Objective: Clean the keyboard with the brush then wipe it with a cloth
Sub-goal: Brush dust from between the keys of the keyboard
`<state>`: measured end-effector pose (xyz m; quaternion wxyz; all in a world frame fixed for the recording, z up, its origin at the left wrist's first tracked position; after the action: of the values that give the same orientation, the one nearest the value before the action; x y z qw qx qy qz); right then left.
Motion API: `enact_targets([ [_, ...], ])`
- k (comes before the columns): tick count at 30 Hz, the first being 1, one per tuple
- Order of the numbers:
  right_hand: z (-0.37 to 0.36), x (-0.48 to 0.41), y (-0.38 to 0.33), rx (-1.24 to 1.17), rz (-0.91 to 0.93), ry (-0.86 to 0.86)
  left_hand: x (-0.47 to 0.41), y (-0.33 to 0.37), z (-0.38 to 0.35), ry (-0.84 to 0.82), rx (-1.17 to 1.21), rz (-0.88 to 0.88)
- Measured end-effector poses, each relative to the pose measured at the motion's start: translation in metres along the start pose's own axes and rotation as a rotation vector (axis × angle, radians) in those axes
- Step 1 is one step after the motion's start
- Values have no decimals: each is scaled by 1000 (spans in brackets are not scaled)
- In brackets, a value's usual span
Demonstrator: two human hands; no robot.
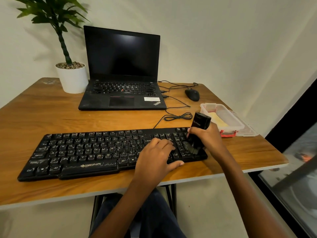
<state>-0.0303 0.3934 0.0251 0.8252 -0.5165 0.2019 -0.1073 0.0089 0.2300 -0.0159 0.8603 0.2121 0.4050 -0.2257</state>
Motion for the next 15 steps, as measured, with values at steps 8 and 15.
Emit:
enact_targets([
  [8,-8,19,-20,41,135,66,0,-1,-1,-11,13,16],
  [15,-1,17,-21,60,163,157,0,0,1,9,19,11],
])
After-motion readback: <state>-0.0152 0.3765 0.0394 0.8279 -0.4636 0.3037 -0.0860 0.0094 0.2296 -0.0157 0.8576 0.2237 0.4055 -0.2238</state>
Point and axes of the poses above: each hand's wrist, its own x-axis away from the middle knuckle, its own z-axis out of the back of the hand, y = z × x, the point moved 4 cm from there along -x, towards the middle knuckle, and after that the axes turned 13 degrees about y, right-handed, at the moved point
